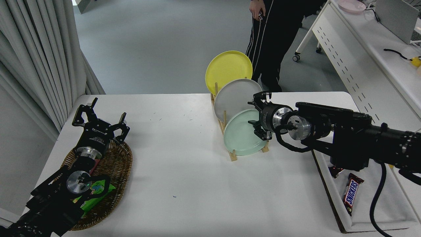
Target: Place the plate on the table
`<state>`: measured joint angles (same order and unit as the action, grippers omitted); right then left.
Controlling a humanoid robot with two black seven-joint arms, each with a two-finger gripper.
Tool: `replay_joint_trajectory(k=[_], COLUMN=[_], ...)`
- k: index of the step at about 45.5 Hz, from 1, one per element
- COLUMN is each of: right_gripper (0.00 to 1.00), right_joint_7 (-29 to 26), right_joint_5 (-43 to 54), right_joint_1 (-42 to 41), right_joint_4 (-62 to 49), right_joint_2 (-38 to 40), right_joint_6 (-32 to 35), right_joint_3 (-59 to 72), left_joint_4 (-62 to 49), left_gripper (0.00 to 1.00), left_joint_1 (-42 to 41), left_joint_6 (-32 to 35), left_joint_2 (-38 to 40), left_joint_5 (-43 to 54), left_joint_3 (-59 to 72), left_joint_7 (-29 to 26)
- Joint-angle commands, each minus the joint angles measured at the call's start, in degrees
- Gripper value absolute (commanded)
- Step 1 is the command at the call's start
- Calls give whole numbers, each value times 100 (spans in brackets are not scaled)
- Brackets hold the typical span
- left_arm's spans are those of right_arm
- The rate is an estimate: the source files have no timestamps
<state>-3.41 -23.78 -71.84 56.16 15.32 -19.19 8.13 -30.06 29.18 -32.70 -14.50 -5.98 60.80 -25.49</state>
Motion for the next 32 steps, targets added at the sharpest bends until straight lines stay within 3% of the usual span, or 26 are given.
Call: replay_joint_trajectory(k=[1,26,32], right_gripper=[52,35,35], right_joint_7=[-178,-310,-310], right_joint_5=[5,31,49], right_joint_1=[-15,-32,-24], right_joint_4=[-8,-8,-17], right_joint_2=[23,41,41], right_joint_6=[82,91,91], right_joint_3=[-83,-215,-224], left_joint_4=[0,0,0], left_gripper=[100,100,100], left_joint_1=[0,0,0], left_joint_6=[0,0,0], left_joint_2=[0,0,0], left_joint_5=[0,0,0], left_joint_3=[2,2,2], left_joint_7=[0,0,0])
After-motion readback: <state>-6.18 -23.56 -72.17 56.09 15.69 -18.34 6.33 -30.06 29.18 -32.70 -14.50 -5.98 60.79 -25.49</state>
